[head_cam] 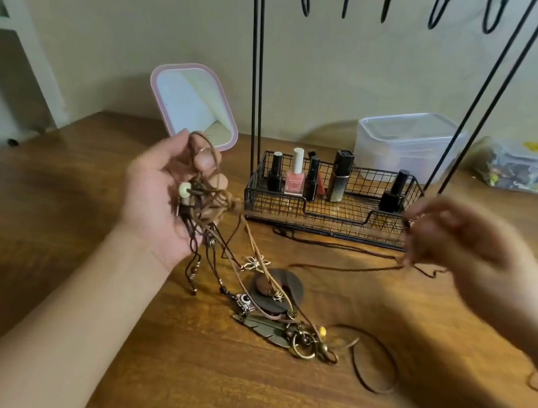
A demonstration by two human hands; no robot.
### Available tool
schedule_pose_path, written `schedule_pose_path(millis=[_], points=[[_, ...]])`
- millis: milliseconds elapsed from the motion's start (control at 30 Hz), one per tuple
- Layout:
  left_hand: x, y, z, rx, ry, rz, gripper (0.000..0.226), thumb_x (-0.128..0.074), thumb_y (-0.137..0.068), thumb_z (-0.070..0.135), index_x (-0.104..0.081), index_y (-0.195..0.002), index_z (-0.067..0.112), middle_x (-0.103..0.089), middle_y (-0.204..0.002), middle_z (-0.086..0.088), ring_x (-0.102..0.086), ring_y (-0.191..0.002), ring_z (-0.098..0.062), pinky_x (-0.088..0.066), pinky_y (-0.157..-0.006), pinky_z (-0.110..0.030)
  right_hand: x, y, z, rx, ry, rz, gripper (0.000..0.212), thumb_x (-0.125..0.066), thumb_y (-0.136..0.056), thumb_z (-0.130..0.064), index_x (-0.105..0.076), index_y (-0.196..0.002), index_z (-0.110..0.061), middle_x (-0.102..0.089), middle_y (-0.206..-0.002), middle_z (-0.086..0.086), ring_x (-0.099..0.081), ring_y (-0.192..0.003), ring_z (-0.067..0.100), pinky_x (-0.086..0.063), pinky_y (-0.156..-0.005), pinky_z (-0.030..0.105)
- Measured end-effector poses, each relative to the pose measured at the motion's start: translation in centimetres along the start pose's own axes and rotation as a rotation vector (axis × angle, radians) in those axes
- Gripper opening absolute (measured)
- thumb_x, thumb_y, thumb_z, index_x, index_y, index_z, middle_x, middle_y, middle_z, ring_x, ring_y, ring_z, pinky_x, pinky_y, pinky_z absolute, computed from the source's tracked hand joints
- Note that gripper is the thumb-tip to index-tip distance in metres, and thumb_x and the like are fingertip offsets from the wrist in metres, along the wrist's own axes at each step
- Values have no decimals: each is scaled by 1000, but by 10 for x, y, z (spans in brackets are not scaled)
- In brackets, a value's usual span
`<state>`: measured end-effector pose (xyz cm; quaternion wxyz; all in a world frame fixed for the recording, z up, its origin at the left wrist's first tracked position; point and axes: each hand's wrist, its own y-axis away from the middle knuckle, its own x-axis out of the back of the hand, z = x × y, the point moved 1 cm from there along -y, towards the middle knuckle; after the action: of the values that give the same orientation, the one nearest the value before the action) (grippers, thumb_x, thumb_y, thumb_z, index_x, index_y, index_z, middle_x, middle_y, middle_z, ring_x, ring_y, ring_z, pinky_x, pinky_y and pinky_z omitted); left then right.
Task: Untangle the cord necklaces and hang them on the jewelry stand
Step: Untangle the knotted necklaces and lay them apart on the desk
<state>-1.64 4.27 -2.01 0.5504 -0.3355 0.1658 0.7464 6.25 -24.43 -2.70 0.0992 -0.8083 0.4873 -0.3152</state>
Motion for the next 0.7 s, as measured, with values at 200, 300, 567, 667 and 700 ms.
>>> schedule_pose_path(millis=[200,300,567,667,700], points=[[-4,-3,-7,20,-765,-21,12,-70,-82,12,-61,-85,20,-63,-78,4,-62,-74,-12,-53,-75,-32,62,-4,31,-73,-652,420,39,-64,-82,-44,-49,-114,-27,-60,-84,-15,-56,-63,4,-50,-56,17],[-5,2,-12,-10,-1072,-81,19,-75,-82,11,-65,-92,23,-67,-87,10,-63,-78,0,-46,-78,-21,79,-1,41,-241,-226,595,35,-67,-80,-57,-53,-105,-37,-51,-76,-14,-46,-50,3,-40,-45,18],[-7,7,-24,-260,-1760,-30,11,-67,-89,34,-61,-98,36,-54,-96,22,-49,-86,5,-32,-64,-12,20,2,14,-206,877,170,18,-60,-81,-48,-66,-96,-41,-65,-93,-7,-57,-83,23,-51,-74,39],[-4,6,-24,-292,-1770,-39,15,-67,-89,33,-61,-103,35,-54,-106,19,-50,-97,-4,-37,-74,-18,-10,10,1,-29,932,-172,26,-57,-79,-60,-67,-95,-42,-60,-111,-10,-48,-107,21,-47,-87,43],[-4,6,-24,-296,-1774,-46,15,-67,-90,31,-61,-103,35,-53,-109,18,-49,-102,-5,-37,-77,-21,-18,12,-4,6,870,-285,25,-54,-79,-66,-64,-87,-44,-55,-112,-18,-45,-111,15,-46,-88,40]])
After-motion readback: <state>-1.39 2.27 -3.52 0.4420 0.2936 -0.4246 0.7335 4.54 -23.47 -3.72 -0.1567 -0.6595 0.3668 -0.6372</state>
